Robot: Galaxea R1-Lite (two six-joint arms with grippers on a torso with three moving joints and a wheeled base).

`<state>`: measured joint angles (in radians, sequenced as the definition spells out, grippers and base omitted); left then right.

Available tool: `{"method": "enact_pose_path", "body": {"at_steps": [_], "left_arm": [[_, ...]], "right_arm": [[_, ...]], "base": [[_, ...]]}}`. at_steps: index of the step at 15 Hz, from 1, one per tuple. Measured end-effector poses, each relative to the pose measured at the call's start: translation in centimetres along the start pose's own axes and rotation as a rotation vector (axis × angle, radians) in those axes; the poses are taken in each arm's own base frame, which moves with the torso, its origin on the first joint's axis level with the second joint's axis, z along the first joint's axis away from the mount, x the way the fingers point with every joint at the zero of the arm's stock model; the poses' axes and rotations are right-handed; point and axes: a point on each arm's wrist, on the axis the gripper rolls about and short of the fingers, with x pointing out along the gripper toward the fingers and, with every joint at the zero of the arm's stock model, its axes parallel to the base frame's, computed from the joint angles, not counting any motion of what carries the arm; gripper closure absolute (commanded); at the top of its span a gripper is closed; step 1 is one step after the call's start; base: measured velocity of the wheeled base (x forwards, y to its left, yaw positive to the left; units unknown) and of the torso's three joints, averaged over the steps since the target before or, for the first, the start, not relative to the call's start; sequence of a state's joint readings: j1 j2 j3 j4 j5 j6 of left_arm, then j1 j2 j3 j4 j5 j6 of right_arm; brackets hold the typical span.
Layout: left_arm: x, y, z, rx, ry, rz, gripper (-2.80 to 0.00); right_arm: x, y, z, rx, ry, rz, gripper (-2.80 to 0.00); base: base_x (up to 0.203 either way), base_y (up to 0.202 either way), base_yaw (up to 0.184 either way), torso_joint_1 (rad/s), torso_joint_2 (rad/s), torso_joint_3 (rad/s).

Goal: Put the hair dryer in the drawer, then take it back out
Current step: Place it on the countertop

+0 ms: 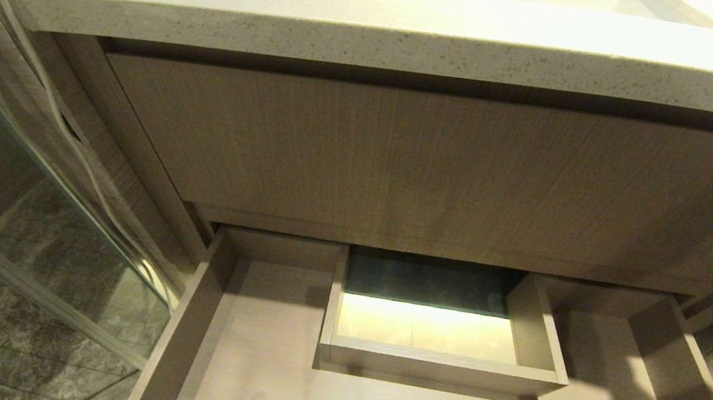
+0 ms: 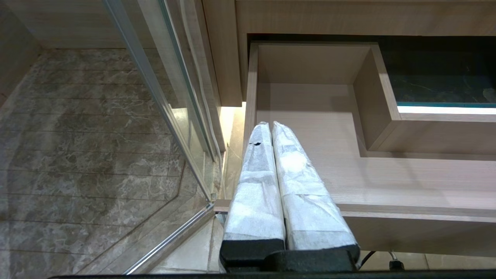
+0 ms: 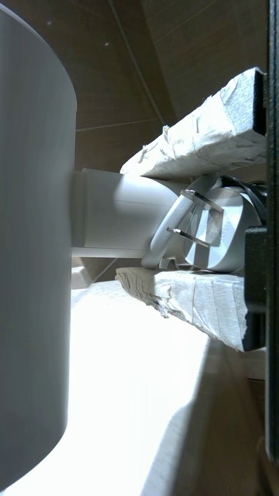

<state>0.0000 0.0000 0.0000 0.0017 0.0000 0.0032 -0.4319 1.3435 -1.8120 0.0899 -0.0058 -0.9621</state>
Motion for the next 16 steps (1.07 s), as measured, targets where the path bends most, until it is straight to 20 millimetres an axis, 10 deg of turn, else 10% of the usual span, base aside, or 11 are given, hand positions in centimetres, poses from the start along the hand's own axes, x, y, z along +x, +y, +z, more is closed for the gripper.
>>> {"method": "enact_pose_path", "body": {"at_steps": [7, 16], "left_arm": [[0.0, 0.0, 0.0, 0.000, 0.000, 0.000, 0.00], [0.0, 0.0, 0.0, 0.000, 0.000, 0.000, 0.00]], "right_arm": [[7.6, 3.9, -1.6, 0.007, -0.039, 0.015, 0.00], [10.9, 7.7, -3.8, -0.016, -0.005, 0.087, 0.00]], "base": [[0.000, 0.000, 0.000, 0.000, 0.00, 0.000], [0.000, 0.000, 0.000, 0.000, 0.00, 0.000]]}}
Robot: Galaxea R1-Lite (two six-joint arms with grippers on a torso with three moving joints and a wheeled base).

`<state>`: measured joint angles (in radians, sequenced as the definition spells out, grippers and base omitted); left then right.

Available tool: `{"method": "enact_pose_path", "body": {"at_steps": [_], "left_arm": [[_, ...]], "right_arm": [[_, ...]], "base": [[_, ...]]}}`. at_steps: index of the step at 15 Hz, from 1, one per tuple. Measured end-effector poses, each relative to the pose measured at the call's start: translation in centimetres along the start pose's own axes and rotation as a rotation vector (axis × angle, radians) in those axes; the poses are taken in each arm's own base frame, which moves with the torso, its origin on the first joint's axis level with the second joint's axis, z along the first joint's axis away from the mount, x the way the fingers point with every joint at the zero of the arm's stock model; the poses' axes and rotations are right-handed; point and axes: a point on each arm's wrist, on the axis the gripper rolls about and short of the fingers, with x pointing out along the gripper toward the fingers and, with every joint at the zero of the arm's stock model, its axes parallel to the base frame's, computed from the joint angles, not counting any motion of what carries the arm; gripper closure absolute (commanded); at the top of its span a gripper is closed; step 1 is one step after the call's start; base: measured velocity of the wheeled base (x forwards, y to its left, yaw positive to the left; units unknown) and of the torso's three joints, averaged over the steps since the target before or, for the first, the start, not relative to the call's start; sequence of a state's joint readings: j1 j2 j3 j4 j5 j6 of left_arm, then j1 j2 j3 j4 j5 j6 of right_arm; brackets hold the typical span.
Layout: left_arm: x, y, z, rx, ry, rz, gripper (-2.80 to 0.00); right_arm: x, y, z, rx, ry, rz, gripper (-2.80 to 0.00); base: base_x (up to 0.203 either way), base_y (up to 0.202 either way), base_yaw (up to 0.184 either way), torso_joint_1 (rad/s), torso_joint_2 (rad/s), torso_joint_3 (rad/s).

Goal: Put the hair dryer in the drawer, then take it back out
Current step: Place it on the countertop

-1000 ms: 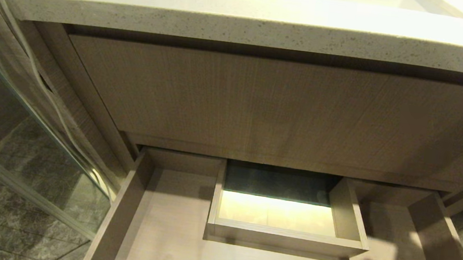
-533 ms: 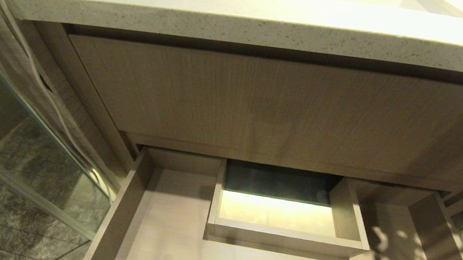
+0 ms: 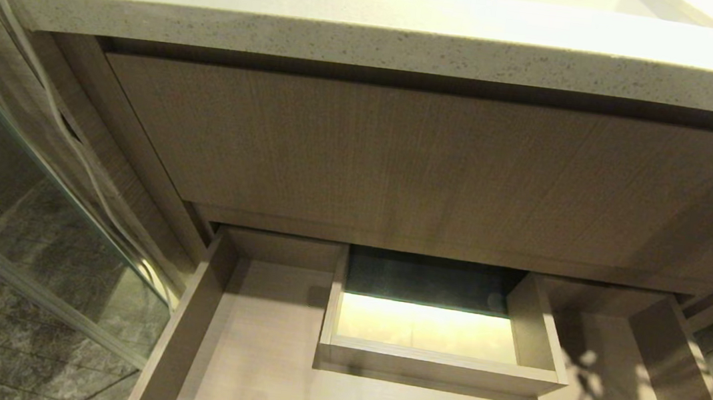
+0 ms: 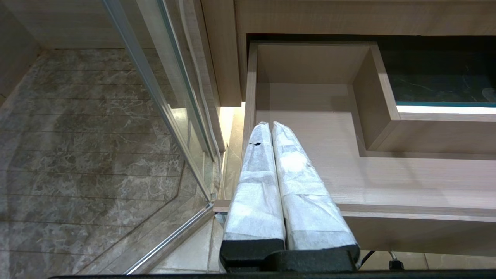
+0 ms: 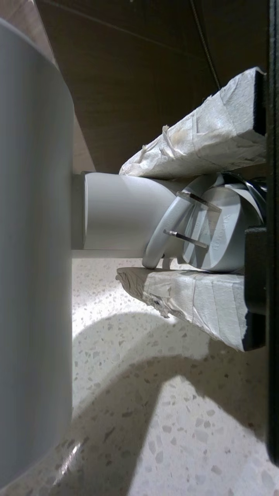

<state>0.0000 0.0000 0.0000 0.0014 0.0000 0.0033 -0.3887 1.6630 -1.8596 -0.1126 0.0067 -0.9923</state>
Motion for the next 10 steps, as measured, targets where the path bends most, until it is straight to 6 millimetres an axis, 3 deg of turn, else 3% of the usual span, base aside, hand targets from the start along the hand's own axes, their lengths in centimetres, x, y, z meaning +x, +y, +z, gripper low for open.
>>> {"method": "enact_pose_path", "body": {"at_steps": [4, 5, 6, 10], "left_arm": [[0.0, 0.0, 0.0, 0.000, 0.000, 0.000, 0.00], [0.0, 0.0, 0.0, -0.001, 0.000, 0.000, 0.00], [0.0, 0.0, 0.0, 0.000, 0.000, 0.000, 0.00], [0.0, 0.0, 0.0, -0.001, 0.000, 0.000, 0.00]], "right_arm": [[0.6, 1.1, -0.7, -0.001, 0.019, 0.028, 0.00], [0.8, 1.3, -0.9, -0.002, 0.022, 0.033, -0.31], [0.9, 1.5, -1.0, -0.004, 0.026, 0.040, -2.80], [1.3, 2.0, -1.2, -0.006, 0.032, 0.052, -2.80]], "base": [[0.000, 0.000, 0.000, 0.000, 0.00, 0.000], [0.000, 0.000, 0.000, 0.000, 0.00, 0.000], [0.000, 0.000, 0.000, 0.000, 0.00, 0.000], [0.000, 0.000, 0.000, 0.000, 0.00, 0.000]]}}
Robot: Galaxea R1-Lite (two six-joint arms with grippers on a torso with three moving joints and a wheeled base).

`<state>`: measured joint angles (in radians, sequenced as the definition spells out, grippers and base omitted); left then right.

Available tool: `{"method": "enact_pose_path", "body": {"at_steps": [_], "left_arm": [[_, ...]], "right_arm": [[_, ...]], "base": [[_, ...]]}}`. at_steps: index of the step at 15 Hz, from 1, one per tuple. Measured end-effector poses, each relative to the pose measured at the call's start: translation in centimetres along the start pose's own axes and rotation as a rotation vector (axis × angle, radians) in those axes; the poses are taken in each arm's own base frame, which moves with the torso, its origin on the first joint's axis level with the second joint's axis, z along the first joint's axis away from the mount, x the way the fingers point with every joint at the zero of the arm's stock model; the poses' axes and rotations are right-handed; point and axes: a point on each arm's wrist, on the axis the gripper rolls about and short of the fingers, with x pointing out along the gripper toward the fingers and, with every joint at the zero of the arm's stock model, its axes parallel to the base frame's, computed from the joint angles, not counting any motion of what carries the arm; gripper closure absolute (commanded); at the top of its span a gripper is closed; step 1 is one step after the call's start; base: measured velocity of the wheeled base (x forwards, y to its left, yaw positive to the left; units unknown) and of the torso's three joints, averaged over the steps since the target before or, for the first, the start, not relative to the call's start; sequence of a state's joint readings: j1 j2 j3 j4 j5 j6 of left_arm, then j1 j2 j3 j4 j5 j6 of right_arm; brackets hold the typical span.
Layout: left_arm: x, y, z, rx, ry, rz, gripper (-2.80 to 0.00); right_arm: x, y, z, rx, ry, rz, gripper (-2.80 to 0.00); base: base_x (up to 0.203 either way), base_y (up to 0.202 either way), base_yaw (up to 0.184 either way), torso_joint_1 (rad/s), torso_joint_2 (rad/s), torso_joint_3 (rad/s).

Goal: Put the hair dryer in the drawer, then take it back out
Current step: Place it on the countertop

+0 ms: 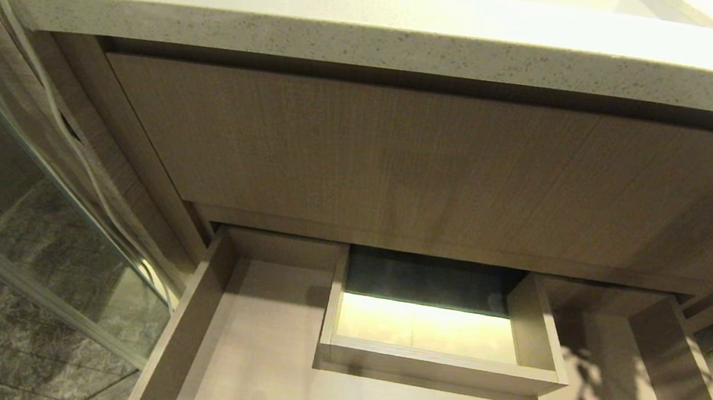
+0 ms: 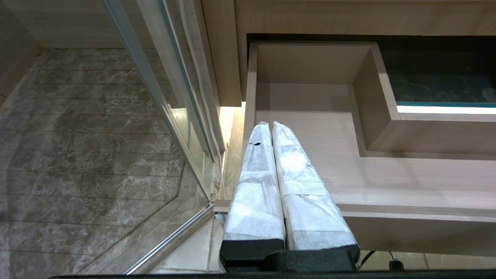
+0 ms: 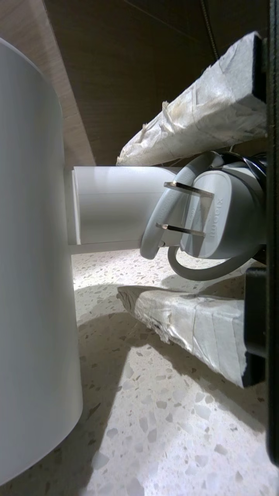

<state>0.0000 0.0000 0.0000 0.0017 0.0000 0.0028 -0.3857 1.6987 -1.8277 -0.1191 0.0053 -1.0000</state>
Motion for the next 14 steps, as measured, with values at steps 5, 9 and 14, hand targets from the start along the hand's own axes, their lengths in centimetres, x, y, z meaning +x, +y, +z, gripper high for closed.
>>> {"method": "enact_pose_path", "body": {"at_steps": [5, 9, 14], "left_arm": [[0.0, 0.0, 0.0, 0.000, 0.000, 0.000, 0.00], [0.0, 0.0, 0.0, 0.001, 0.000, 0.000, 0.00], [0.0, 0.0, 0.0, 0.000, 0.000, 0.000, 0.00]], "right_arm": [[-0.1, 0.0, 0.3, 0.005, -0.006, 0.000, -2.80], [-1.4, -1.3, 1.3, 0.012, -0.038, -0.037, -2.80], [-4.8, -3.4, 2.8, 0.014, -0.078, -0.082, -2.80]], "base": [[0.000, 0.000, 0.000, 0.000, 0.00, 0.000], [0.000, 0.000, 0.000, 0.000, 0.00, 0.000], [0.000, 0.000, 0.000, 0.000, 0.00, 0.000]]}}
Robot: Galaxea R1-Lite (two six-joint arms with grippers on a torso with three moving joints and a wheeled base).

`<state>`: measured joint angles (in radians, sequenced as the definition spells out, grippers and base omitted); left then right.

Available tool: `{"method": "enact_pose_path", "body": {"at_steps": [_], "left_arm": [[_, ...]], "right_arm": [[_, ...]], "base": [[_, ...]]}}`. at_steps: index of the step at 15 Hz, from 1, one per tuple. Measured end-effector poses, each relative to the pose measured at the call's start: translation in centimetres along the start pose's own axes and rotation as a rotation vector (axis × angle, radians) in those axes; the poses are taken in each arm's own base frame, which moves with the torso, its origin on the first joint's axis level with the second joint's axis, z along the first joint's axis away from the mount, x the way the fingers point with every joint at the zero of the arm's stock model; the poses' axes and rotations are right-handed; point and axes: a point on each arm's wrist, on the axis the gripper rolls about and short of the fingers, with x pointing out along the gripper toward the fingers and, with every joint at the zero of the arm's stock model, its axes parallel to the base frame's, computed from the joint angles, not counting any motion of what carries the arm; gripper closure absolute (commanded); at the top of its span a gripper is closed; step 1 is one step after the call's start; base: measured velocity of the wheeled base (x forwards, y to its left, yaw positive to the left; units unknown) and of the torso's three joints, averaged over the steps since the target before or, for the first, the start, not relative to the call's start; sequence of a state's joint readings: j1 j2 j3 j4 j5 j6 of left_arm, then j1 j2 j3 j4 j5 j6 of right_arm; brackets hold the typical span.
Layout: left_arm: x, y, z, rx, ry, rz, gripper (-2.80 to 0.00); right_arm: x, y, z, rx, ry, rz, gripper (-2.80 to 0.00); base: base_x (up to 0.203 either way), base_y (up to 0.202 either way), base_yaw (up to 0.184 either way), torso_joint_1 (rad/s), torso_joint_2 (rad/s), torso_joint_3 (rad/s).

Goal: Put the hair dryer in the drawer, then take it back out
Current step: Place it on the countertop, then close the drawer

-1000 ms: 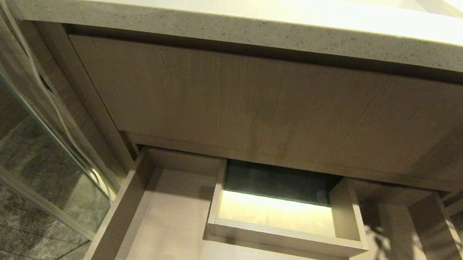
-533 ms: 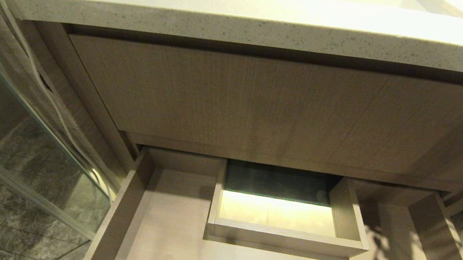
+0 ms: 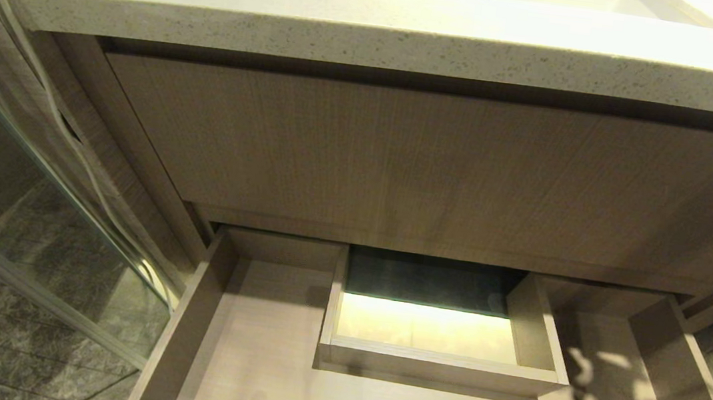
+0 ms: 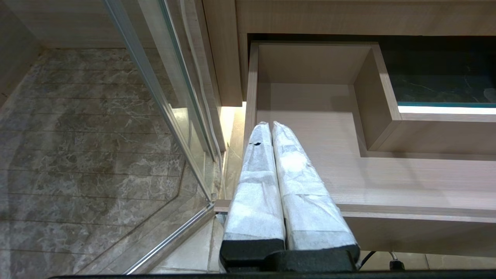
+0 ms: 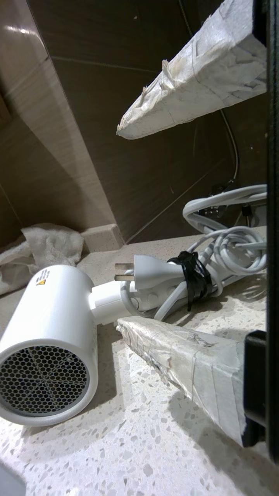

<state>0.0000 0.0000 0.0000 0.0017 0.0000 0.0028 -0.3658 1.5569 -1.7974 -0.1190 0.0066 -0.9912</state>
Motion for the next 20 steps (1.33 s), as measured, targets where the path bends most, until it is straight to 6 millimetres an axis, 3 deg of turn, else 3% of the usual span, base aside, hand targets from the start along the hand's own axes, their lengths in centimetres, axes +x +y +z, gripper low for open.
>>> {"method": "enact_pose_path", "body": {"at_steps": [1, 4, 8, 11, 13, 16, 20], "left_arm": [[0.0, 0.0, 0.0, 0.000, 0.000, 0.000, 0.00], [0.0, 0.0, 0.0, 0.000, 0.000, 0.000, 0.00], [0.0, 0.0, 0.0, 0.001, 0.000, 0.000, 0.00], [0.0, 0.0, 0.0, 0.000, 0.000, 0.000, 0.00], [0.0, 0.0, 0.0, 0.000, 0.000, 0.000, 0.00], [0.0, 0.0, 0.0, 0.000, 0.000, 0.000, 0.00], [0.0, 0.0, 0.0, 0.000, 0.000, 0.000, 0.00]], "right_arm": [[-0.9, -0.4, 0.4, 0.001, -0.007, -0.002, 0.00], [-5.3, -1.5, 1.4, 0.006, -0.034, 0.044, 0.00], [-13.9, -1.1, 1.1, 0.013, 0.022, 0.177, 0.00], [-20.4, 1.9, -1.1, 0.019, 0.184, 0.313, 0.00], [-22.9, 5.0, -3.4, 0.004, 0.418, 0.452, 0.00], [-23.1, 8.6, -6.2, -0.019, 0.727, 0.624, 0.00], [-19.2, 11.9, -8.9, 0.030, 0.964, 0.743, 0.00]], "base": [[0.000, 0.000, 0.000, 0.000, 0.00, 0.000], [0.000, 0.000, 0.000, 0.000, 0.00, 0.000], [0.000, 0.000, 0.000, 0.000, 0.00, 0.000], [0.000, 0.000, 0.000, 0.000, 0.00, 0.000], [0.000, 0.000, 0.000, 0.000, 0.00, 0.000], [0.000, 0.000, 0.000, 0.000, 0.00, 0.000], [0.000, 0.000, 0.000, 0.000, 0.00, 0.000]]}}
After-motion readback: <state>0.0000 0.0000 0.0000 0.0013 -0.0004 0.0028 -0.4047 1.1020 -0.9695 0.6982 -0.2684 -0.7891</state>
